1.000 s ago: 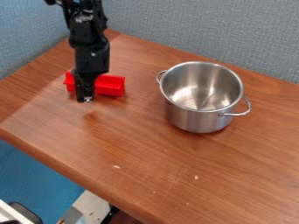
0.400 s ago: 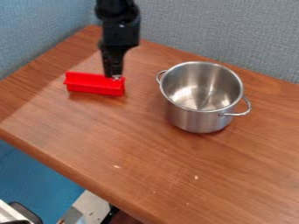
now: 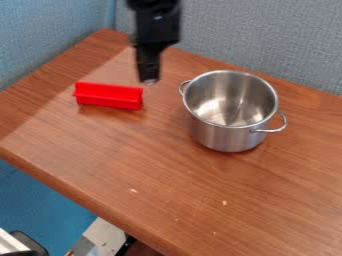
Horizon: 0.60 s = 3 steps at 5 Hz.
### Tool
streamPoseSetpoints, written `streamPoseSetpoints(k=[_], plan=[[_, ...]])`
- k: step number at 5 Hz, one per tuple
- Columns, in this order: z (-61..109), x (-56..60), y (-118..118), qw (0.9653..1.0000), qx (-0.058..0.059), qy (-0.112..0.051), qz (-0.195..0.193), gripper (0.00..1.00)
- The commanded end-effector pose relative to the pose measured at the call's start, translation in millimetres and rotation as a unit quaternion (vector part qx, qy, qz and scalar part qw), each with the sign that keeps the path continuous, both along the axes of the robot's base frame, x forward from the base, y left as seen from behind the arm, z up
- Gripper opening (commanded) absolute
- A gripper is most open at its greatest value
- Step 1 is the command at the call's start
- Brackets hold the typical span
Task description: Put the red object in the metal pot
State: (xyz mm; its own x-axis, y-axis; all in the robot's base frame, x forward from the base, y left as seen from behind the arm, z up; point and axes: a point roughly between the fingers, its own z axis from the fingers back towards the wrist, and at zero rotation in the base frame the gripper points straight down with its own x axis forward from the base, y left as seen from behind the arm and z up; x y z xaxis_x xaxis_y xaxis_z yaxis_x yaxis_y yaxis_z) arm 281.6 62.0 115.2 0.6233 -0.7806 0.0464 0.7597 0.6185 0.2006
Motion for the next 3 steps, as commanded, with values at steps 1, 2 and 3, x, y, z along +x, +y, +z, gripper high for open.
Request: streamPoseSetpoints(k=[1, 2, 3], plan=[[5.4, -8.4, 20.9, 0.9996, -0.008, -0.022, 0.017, 1.00], [-8.0, -13.4, 37.9, 0.9998, -0.019, 0.004, -0.001, 1.00], [-19.2, -13.5, 53.9, 0.9995, -0.023, 0.015, 0.014, 1.00]])
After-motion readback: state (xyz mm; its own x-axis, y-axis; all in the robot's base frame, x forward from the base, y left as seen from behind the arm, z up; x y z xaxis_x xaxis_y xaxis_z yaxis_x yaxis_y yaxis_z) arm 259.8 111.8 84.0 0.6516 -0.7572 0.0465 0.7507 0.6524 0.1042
